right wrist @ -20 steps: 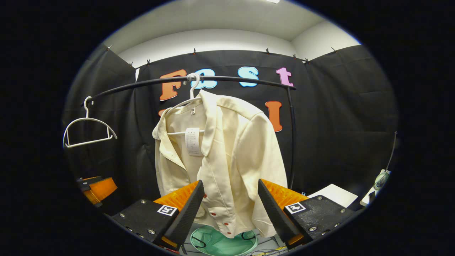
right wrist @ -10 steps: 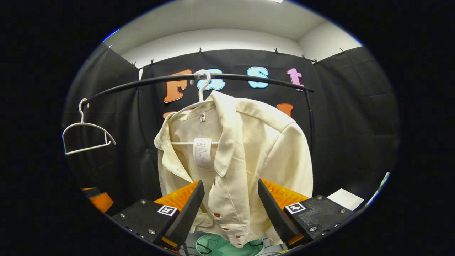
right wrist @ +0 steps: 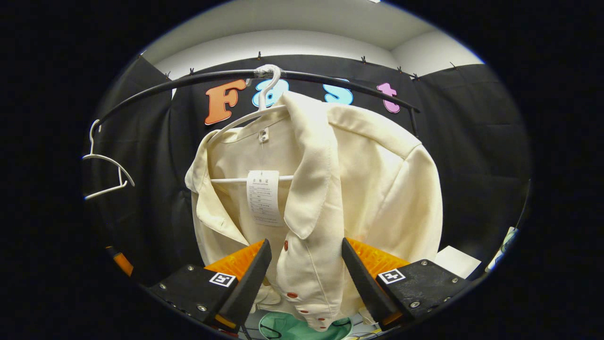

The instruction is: Grasp the clothes on the hanger with both hands and then place them into the laundry hamper below.

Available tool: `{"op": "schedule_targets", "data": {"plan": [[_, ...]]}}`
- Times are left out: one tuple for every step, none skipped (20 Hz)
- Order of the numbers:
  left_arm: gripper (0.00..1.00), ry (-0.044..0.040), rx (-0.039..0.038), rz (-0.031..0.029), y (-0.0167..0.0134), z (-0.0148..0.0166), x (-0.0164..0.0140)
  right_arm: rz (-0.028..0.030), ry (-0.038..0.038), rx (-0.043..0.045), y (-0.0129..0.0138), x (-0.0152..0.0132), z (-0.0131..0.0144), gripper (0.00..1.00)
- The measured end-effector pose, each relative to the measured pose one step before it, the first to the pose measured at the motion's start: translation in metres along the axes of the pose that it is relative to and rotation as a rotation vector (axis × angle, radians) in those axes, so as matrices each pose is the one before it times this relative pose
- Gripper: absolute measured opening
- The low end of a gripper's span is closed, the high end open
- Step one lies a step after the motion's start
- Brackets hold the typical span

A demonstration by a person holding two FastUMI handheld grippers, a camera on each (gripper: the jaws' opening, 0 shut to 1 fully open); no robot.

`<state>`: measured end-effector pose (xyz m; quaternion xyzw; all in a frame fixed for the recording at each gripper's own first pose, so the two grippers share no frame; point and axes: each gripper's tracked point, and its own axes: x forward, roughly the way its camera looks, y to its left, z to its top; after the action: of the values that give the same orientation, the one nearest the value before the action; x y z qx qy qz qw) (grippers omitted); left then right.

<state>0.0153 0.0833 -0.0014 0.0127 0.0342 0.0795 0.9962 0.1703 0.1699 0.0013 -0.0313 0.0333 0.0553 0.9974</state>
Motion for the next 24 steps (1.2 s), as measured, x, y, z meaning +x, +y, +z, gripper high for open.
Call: {"op": "schedule_targets", "data": {"plan": [[1.00, 0.00302, -0.00205, 0.00181, 0.00128, -0.00051, 0.00245, -0.01102, 0.00642, -0.00463, -0.00057, 0.00347, -0.00234, 0.94], [1.00, 0.00315, -0.00168, 0.00132, 0.00059, -0.00036, 0.00098, -0.01476, 0.00549, -0.00395, -0.00076, 0.00493, -0.00189, 0.93], [1.00, 0.00231, 0.00048, 0.00134, 0.00088, -0.00020, 0.00141, -0.01469, 0.00519, -0.00368, -0.00185, 0.00545, -0.00201, 0.93], [1.00, 0.00172, 0.00257, 0.00265, 0.00141, -0.00062, 0.00142, -0.01335, 0.00543, -0.00245, -0.00112, 0.00509, -0.00243, 0.91], [1.00, 0.00037, 0.00304, 0.00370, 0.00161, 0.00043, 0.00130, -0.00944, 0.00715, -0.00077, -0.00208, 0.00352, -0.00247, 0.90], [1.00, 0.00072, 0.00232, 0.00148, 0.00115, -0.00014, 0.00082, -0.00218, 0.00841, 0.00431, -0.00133, 0.00463, -0.00052, 0.86], [1.00, 0.00151, 0.00190, 0.00035, 0.00072, 0.00010, 0.00100, 0.00312, 0.00829, 0.00767, -0.00072, 0.00471, 0.00228, 0.84], [1.00, 0.00116, 0.00175, -0.00092, 0.00024, 0.00041, 0.00133, 0.00287, 0.00115, 0.00366, -0.00121, 0.00221, 0.00071, 0.77], [1.00, 0.00105, 0.00257, -0.00110, -0.00011, 0.00021, 0.00133, 0.00842, 0.00062, 0.00016, 0.00053, 0.00095, 0.00021, 0.72], [0.97, 0.00072, 0.00361, -0.00235, -0.00065, 0.00104, 0.00168, 0.00953, 0.00539, -0.00054, 0.00099, 0.00102, 0.00015, 0.59], [0.97, 0.00060, 0.00445, -0.00320, -0.00189, 0.00108, 0.00268, 0.01062, 0.00527, -0.00091, 0.00066, -0.00008, 0.00019, 0.48], [0.97, 0.00049, 0.00500, -0.00480, -0.00198, 0.00215, 0.00287, 0.00973, 0.00558, -0.00265, 0.00018, -0.00137, -0.00072, 0.36], [0.97, 0.00135, 0.00376, -0.00464, -0.00335, 0.00179, 0.00359, 0.00872, 0.00312, -0.00340, 0.00017, -0.00126, 0.00114, 0.28], [0.97, -0.00102, 0.00304, -0.00419, -0.00451, 0.00156, 0.00485, 0.01062, -0.00162, -0.00086, -0.00007, -0.00156, 0.00036, 0.16], [1.00, -0.00337, 0.00346, -0.00400, -0.00396, 0.00277, 0.00421, 0.01746, -0.00074, 0.00095, 0.00049, -0.00178, 0.00178, 0.13], [0.99, -0.00060, 0.00342, -0.00587, -0.00533, 0.00122, 0.00399, 0.01093, 0.00138, 0.00036, -0.00059, -0.00253, 0.00007, 0.10], [0.98, 0.00197, 0.00276, -0.01101, -0.00667, 0.00098, 0.00481, 0.00967, 0.00224, 0.00021, -0.00154, -0.00226, -0.00018, 0.08], [0.98, 0.00504, -0.00355, -0.01190, -0.00817, -0.00043, 0.00546, 0.01124, 0.00083, 0.00326, -0.00054, -0.00269, 0.00034, 0.06], [0.97, 0.01267, -0.01100, -0.01603, -0.00947, -0.00266, 0.00443, 0.01155, 0.00137, 0.00282, -0.00083, -0.00211, 0.00076, 0.05], [0.97, 0.01109, -0.01372, -0.01787, -0.01030, -0.00169, 0.00373, 0.01880, -0.00070, 0.00168, -0.00055, -0.00333, 0.00159, 0.04], [1.00, 0.00654, -0.01132, -0.01491, -0.00890, -0.00166, 0.00525, 0.01056, -0.00474, 0.00215, -0.00264, -0.00317, 0.00234, 0.03], [1.00, 0.00061, -0.00233, -0.01324, -0.00917, 0.00040, 0.00661, 0.00717, -0.00347, -0.00053, -0.00231, -0.00199, 0.00075, 0.02], [0.97, 0.00001, 0.00334, 0.00164, -0.00583, 0.00018, 0.00558, 0.00555, 0.00050, -0.00245, -0.00249, -0.00177, -0.00058, 0.02], [1.00, -0.00050, 0.00361, -0.00195, -0.00604, 0.00022, 0.00606, 0.00422, 0.00141, -0.00368, -0.00359, -0.00245, 0.00001, 0.02]]}}
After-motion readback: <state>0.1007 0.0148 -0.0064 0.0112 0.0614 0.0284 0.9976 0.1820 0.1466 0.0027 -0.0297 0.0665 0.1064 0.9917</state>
